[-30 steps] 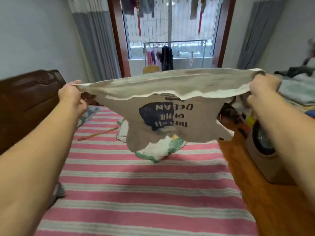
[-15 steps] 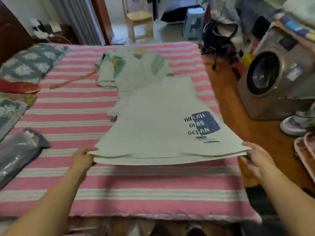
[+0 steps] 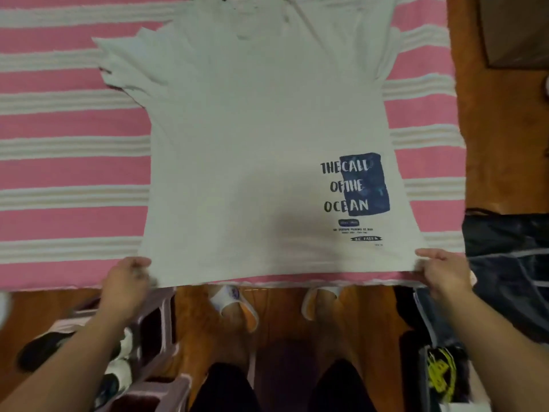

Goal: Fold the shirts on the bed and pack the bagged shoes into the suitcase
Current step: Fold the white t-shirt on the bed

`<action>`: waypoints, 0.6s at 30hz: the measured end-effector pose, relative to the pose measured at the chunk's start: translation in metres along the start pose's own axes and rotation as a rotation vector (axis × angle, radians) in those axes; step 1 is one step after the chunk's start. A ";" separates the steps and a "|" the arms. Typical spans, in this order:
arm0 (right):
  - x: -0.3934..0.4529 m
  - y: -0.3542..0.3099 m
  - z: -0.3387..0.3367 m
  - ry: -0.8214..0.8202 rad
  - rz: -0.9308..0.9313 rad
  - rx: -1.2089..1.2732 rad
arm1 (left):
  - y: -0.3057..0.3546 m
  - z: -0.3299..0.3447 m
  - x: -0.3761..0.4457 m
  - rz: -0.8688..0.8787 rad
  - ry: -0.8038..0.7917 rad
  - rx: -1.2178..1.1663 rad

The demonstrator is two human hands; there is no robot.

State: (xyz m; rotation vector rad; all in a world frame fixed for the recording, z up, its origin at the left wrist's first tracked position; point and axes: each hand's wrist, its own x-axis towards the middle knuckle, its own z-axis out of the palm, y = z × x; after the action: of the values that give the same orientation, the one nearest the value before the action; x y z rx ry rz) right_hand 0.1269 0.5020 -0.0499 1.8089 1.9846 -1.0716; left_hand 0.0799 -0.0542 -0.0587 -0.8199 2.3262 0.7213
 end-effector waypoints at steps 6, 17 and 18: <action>0.002 0.009 0.006 -0.161 -0.142 -0.616 | -0.011 0.003 0.010 0.097 -0.178 0.443; 0.083 -0.245 0.036 -0.040 -0.513 -0.721 | 0.260 0.022 0.101 0.439 -0.252 0.543; 0.100 -0.278 0.043 -0.015 -0.557 -0.624 | 0.291 0.032 0.110 0.502 -0.195 0.467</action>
State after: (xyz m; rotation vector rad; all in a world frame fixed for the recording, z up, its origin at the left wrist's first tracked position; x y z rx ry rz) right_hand -0.1660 0.5600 -0.0464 0.9532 2.5077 -0.4671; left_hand -0.1809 0.1184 -0.0672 0.0433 2.3912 0.3941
